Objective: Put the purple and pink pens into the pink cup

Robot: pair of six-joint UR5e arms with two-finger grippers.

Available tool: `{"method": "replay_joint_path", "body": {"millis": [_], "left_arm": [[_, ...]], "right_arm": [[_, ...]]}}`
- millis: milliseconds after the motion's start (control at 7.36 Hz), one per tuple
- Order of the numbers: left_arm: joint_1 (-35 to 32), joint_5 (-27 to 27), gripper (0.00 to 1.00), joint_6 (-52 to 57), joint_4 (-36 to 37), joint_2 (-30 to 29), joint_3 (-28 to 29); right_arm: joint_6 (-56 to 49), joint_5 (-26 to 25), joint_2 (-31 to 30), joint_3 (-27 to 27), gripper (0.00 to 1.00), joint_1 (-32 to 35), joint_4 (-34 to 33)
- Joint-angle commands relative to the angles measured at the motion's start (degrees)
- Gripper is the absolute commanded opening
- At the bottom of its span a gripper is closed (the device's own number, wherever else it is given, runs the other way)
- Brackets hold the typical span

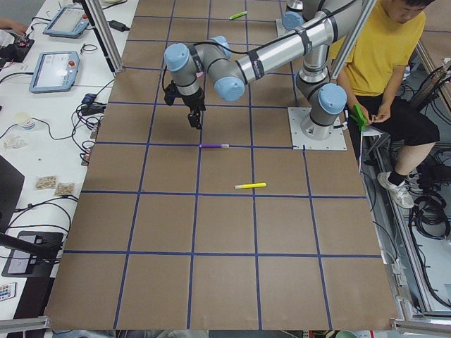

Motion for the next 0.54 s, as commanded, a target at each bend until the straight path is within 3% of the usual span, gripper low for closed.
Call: {"method": "replay_joint_path", "body": {"millis": [0,408], "left_arm": [[1.46,0.35,1.0,4.34,7.92,-7.09,-0.03],[1.2,0.09,1.0,0.68,7.46,-13.17,-0.11]], "right_arm": [[17.78,-3.44,-1.55,-0.41,0.0,17.07,0.19],[41.66,-7.66,5.19,-4.08,0.0,35.64,-6.31]]}}
